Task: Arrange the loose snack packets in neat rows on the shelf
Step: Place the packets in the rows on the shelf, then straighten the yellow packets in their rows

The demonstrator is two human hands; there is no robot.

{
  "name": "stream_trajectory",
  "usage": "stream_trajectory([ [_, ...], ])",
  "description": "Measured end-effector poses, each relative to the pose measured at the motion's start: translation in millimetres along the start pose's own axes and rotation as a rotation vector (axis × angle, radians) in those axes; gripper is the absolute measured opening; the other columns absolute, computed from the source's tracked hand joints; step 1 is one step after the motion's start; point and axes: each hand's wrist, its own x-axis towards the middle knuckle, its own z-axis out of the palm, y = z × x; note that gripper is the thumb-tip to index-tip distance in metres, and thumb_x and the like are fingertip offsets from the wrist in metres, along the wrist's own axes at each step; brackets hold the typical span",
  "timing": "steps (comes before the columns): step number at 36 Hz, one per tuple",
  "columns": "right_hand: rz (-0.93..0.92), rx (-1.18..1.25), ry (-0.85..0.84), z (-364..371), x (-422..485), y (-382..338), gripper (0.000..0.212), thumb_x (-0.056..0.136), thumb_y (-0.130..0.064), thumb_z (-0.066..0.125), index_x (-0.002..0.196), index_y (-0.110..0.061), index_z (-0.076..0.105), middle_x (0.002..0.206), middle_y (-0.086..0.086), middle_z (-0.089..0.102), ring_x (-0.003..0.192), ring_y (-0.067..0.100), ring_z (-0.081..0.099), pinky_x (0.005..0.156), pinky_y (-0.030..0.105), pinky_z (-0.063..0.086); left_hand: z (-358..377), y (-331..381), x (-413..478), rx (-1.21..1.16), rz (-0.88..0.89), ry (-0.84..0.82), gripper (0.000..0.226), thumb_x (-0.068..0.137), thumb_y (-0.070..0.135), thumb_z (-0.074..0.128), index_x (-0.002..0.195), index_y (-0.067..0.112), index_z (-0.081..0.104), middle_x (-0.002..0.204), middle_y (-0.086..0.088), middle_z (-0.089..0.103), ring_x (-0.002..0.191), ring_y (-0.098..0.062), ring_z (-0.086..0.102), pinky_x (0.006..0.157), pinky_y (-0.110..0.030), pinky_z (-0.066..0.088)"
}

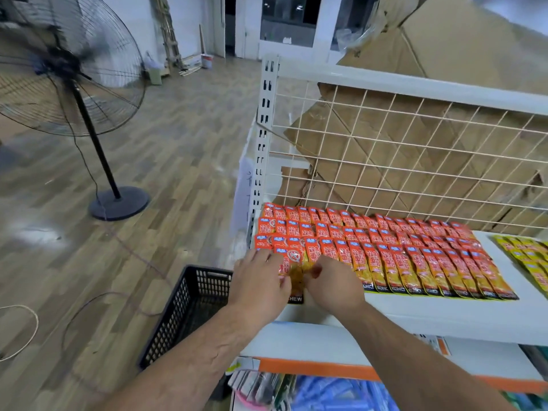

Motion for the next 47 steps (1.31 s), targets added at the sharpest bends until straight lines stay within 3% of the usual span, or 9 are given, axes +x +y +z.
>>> stream_trajectory([
  [3,-0.079,-0.053,0.08,-5,-9,19,0.02,0.087,-0.036,0.06,0.1,-0.021,0.066,0.1,0.001,0.065,0.094,0.025,0.058,0.068,0.031,0.042,12,17,0,-0.036,0.081,-0.013,0.037,0.088,0.046,0.048,0.121,0.031,0.056,0.122,0.013,0.054,0.119,-0.015,0.043,0.103,-0.033,0.037],
  [6,-0.16,-0.127,0.114,-15,-22,43,0.042,0.082,-0.041,0.058,0.118,-0.021,0.067,0.121,0.001,0.064,0.112,0.029,0.054,0.089,0.038,0.048,23,41,-3,-0.042,0.138,-0.054,0.047,0.089,0.048,0.045,0.133,0.032,0.05,0.132,0.013,0.051,0.127,-0.015,0.037,0.112,-0.037,0.028],
  [11,-0.112,-0.234,0.112,-35,-40,95,0.063,0.086,-0.052,0.059,0.142,-0.027,0.049,0.151,0.0,0.044,0.138,0.026,0.036,0.111,0.044,0.036,36,86,-6,-0.028,0.21,-0.126,0.055,0.091,0.049,0.043,0.143,0.03,0.044,0.147,0.008,0.044,0.139,-0.019,0.029,0.117,-0.042,0.016],
  [19,-0.028,-0.223,0.165,-81,-76,198,0.069,0.08,-0.056,0.054,0.142,-0.026,0.05,0.149,0.002,0.046,0.138,0.027,0.039,0.109,0.044,0.039,66,188,-6,0.014,0.296,-0.188,0.054,0.094,0.05,0.038,0.145,0.03,0.04,0.152,0.008,0.038,0.143,-0.019,0.024,0.12,-0.044,0.012],
  [23,-0.014,-0.198,0.184,-108,-97,261,0.071,0.079,-0.057,0.051,0.141,-0.023,0.052,0.149,0.006,0.047,0.135,0.03,0.043,0.106,0.045,0.042,85,253,-12,0.035,0.34,-0.184,0.057,0.089,0.052,0.036,0.141,0.03,0.047,0.146,0.007,0.047,0.137,-0.019,0.036,0.117,-0.042,0.021],
  [27,0.008,-0.232,0.167,-138,-116,328,0.07,0.091,-0.059,0.049,0.152,-0.026,0.035,0.159,0.003,0.032,0.144,0.026,0.027,0.115,0.041,0.03,103,324,-22,0.04,0.386,-0.105,0.055,0.086,0.054,0.036,0.125,0.028,0.063,0.128,0.004,0.062,0.12,-0.02,0.052,0.106,-0.039,0.03],
  [32,0.064,-0.227,0.188,-174,-138,405,0.07,0.089,-0.059,0.052,0.15,-0.026,0.04,0.156,0.002,0.036,0.142,0.025,0.03,0.115,0.04,0.03,130,403,-21,-0.017,0.383,-0.214,0.058,0.091,0.055,0.039,0.144,0.031,0.044,0.152,0.007,0.04,0.141,-0.018,0.029,0.119,-0.042,0.014],
  [36,0.117,-0.208,0.205,-198,-153,456,0.069,0.086,-0.059,0.055,0.146,-0.025,0.046,0.153,0.003,0.043,0.139,0.026,0.037,0.113,0.041,0.034,149,457,-23,-0.024,0.413,-0.248,0.067,0.086,0.061,0.026,0.144,0.033,0.042,0.154,0.008,0.036,0.143,-0.016,0.026,0.12,-0.04,0.012],
  [47,0.279,-0.153,0.261,-244,-156,582,0.068,0.089,-0.061,0.045,0.147,-0.025,0.045,0.151,0.001,0.043,0.138,0.024,0.036,0.112,0.039,0.034,202,592,6,-0.003,0.582,-0.332,0.065,0.088,0.058,0.027,0.147,0.033,0.038,0.155,0.009,0.034,0.142,-0.014,0.026,0.119,-0.039,0.013],
])
